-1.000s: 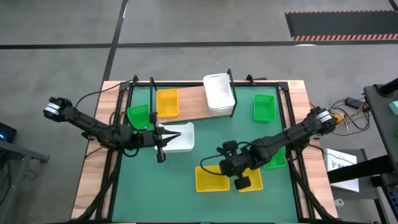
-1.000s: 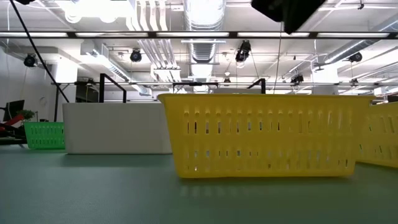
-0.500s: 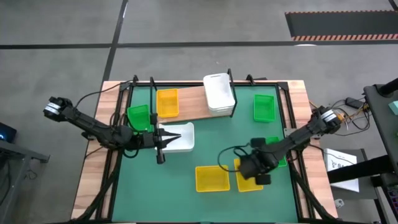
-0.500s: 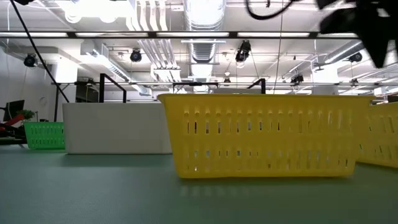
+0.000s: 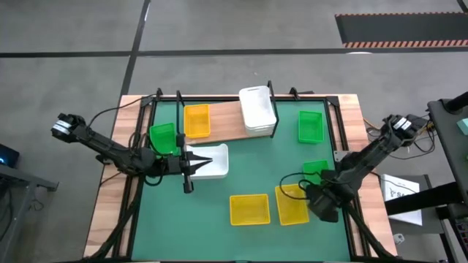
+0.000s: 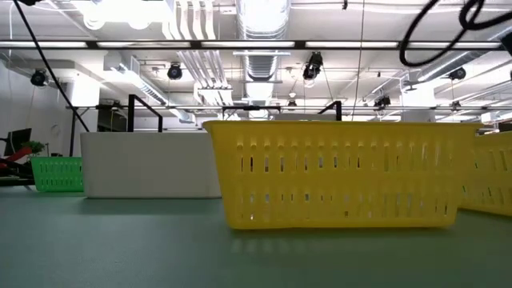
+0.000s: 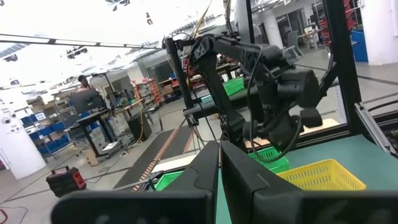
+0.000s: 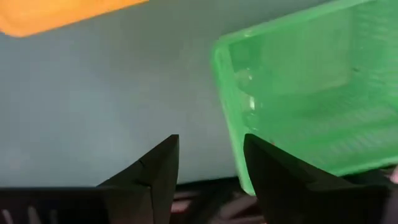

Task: Stack baskets on shelf by color
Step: Put the bottom right green bin on the shelf

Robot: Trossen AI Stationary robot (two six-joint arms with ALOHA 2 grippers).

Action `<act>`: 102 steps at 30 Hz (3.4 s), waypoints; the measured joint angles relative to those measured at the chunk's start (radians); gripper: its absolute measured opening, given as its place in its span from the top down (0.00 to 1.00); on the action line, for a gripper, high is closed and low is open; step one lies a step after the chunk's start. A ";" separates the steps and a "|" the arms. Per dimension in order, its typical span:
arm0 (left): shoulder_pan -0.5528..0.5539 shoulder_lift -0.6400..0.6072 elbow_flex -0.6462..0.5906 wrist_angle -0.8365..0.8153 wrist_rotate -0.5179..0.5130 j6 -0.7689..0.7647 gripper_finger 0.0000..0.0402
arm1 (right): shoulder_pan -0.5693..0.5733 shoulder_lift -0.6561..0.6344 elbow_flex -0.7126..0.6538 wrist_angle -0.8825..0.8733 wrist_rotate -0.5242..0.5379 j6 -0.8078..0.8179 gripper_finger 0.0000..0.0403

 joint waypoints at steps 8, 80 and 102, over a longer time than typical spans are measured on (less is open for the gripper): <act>0.000 -0.001 0.001 0.002 0.000 0.001 1.00 | -0.001 0.027 -0.097 0.048 0.011 0.064 0.65; -0.145 -0.079 -0.021 0.001 0.000 0.001 1.00 | -0.840 0.952 1.435 -0.090 0.503 -1.009 0.98; -0.144 -0.080 -0.022 0.001 0.000 0.002 1.00 | -0.911 1.004 1.401 -0.032 0.373 -1.064 0.82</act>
